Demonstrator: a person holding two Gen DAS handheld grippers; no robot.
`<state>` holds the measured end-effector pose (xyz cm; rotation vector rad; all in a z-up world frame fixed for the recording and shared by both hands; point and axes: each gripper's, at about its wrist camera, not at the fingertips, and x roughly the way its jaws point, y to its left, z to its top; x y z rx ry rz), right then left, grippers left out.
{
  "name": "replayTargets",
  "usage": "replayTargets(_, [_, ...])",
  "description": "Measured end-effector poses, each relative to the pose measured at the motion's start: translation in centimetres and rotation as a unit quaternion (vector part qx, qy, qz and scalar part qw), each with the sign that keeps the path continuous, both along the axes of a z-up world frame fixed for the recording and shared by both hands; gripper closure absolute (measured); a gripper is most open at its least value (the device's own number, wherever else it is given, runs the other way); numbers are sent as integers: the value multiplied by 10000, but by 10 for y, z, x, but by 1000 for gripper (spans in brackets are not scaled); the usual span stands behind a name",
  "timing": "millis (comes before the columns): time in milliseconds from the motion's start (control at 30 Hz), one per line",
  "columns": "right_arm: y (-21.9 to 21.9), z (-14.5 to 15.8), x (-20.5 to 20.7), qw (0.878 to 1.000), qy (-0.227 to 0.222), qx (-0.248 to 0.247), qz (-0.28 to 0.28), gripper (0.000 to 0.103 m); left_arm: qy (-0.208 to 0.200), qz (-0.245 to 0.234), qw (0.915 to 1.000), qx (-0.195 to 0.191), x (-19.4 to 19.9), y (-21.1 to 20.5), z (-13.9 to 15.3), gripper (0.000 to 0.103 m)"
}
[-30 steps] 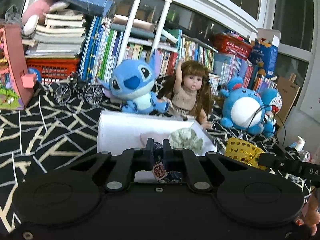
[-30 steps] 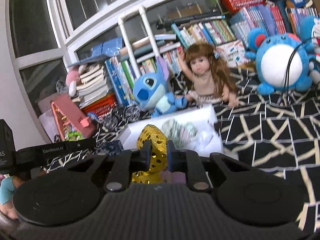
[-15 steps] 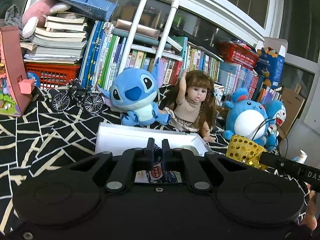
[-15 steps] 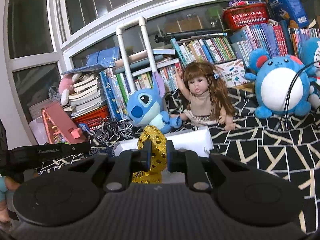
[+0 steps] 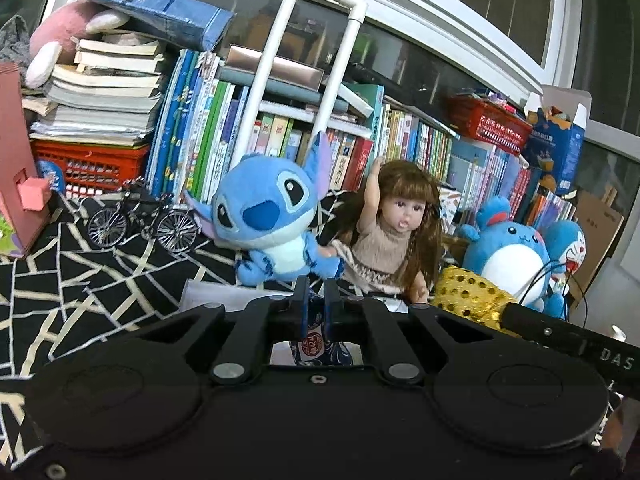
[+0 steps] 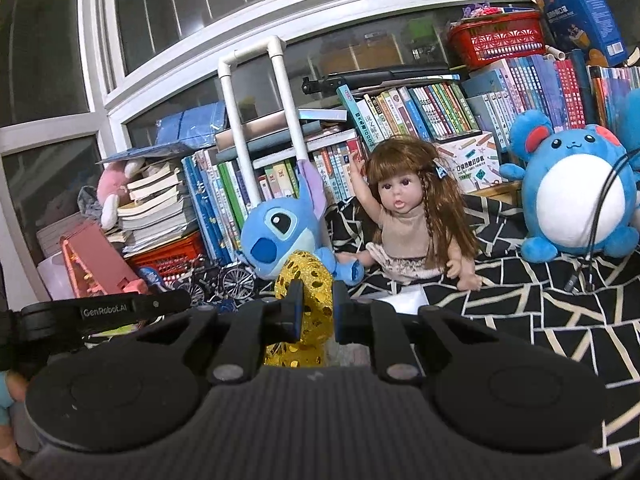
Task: Organize soft objects
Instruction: 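Carry the bow with the right tool while the left tool carries the blue cloth to the box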
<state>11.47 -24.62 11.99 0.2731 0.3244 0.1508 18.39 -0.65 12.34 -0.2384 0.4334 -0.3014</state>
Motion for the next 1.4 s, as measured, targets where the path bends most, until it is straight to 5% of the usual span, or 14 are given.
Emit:
replayTargets(367, [-1, 2, 72, 9958, 324, 759, -403, 85, 225, 440, 9964, -692, 61, -1, -1, 97])
replayTargets(633, [-7, -47, 105, 9837, 1102, 1216, -741, 86, 610, 768, 9938, -520, 78, 1, -39, 97])
replayTargets(1400, [3, -80, 113, 9817, 1707, 281, -799, 86, 1080, 961, 9895, 40, 72, 13, -78, 97])
